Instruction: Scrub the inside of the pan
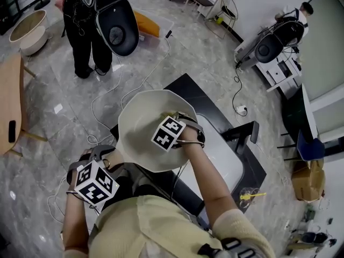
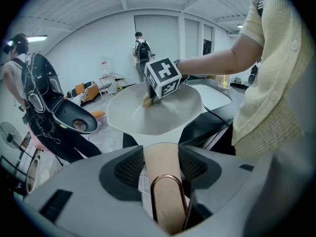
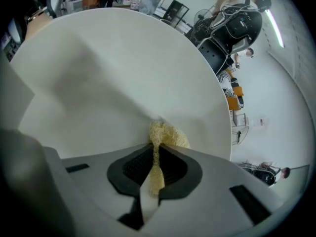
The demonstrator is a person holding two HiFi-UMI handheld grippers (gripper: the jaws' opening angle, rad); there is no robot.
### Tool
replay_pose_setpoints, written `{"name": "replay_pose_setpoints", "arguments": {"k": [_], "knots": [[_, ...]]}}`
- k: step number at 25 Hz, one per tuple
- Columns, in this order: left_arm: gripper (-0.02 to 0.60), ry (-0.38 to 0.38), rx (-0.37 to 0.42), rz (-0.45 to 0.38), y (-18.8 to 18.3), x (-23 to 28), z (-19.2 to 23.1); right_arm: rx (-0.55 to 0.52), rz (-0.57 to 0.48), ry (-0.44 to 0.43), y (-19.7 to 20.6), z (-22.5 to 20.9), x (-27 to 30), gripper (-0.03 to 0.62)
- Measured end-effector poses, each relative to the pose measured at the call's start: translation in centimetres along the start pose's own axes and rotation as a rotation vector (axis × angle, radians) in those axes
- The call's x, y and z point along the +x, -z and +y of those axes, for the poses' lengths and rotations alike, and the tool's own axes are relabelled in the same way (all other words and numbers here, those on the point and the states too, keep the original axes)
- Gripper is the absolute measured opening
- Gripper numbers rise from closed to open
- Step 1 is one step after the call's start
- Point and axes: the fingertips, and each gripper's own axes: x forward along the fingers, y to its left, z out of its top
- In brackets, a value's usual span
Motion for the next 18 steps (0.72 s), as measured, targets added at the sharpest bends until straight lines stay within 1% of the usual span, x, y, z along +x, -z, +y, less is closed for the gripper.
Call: {"name": "replay_pose_setpoints", "arguments": {"k": [3, 8, 14, 18], "knots": [[0.229, -0.001, 0.0, -0.001, 0.0, 0.0, -0.1, 0.058, -0.055, -0.008, -1.0, 0.2, -0.3, 0.043], [0.229, -0.003, 0.0, -0.002, 0.1, 0.0, 0.0, 0.164, -0.178, -0.07, -2.7, 0.8, -1.2, 0.043], [0.229, -0.002, -0.002, -0.005, 0.1, -0.1, 0.0, 0.276, -0.258, -0.052, -3.1, -0.2, -2.1, 0.044], [0.229, -0.004, -0.004, -0.006, 0.1, 0.0, -0.1, 0.319, -0.288, -0.042, -3.4, -0.5, -2.5, 0.044]]}}
